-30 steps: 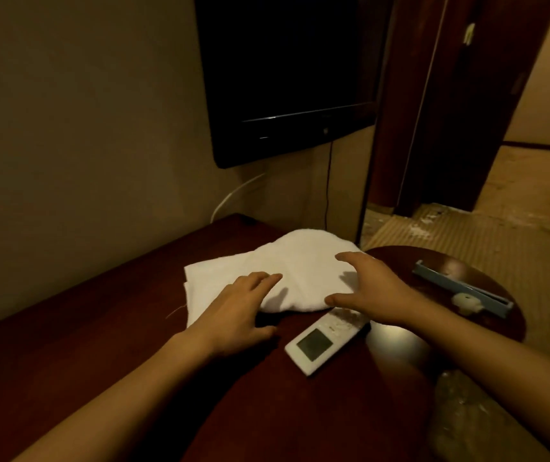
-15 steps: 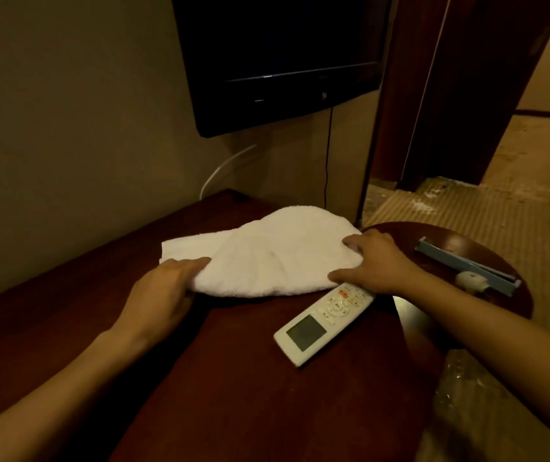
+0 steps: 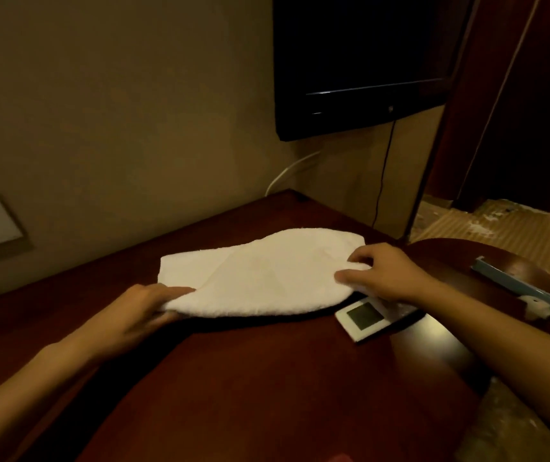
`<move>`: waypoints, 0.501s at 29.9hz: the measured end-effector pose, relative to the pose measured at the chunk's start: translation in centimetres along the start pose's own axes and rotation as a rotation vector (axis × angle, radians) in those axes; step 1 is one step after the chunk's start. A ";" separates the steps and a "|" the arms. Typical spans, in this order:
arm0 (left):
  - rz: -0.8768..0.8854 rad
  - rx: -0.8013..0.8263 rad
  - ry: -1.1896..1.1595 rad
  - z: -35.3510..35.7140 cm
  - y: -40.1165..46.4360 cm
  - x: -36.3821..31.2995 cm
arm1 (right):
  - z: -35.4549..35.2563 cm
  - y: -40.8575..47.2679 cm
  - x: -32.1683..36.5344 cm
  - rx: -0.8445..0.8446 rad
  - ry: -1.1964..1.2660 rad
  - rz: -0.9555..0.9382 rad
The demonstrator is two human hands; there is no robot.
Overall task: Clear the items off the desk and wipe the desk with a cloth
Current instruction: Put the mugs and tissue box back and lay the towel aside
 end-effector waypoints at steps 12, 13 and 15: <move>-0.570 -0.287 -0.181 -0.1 -0.7 5.7 | 3.2 2.0 2.8 -0.119 0.323 0.436; -0.580 -0.300 -0.218 0.2 -0.2 5.5 | 3.3 2.0 3.0 -0.125 0.392 0.454; -0.587 -0.328 -0.283 0.8 0.9 4.9 | 3.7 2.1 3.3 -0.095 0.474 0.467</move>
Point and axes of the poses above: each hand's wrist, its own y-axis towards the middle knuckle, its own z-axis out of the palm, x = y × z, the point moved 3 cm from there along y, towards the middle knuckle, and after that the axes turned 3 degrees about z, right-handed, at the moved point
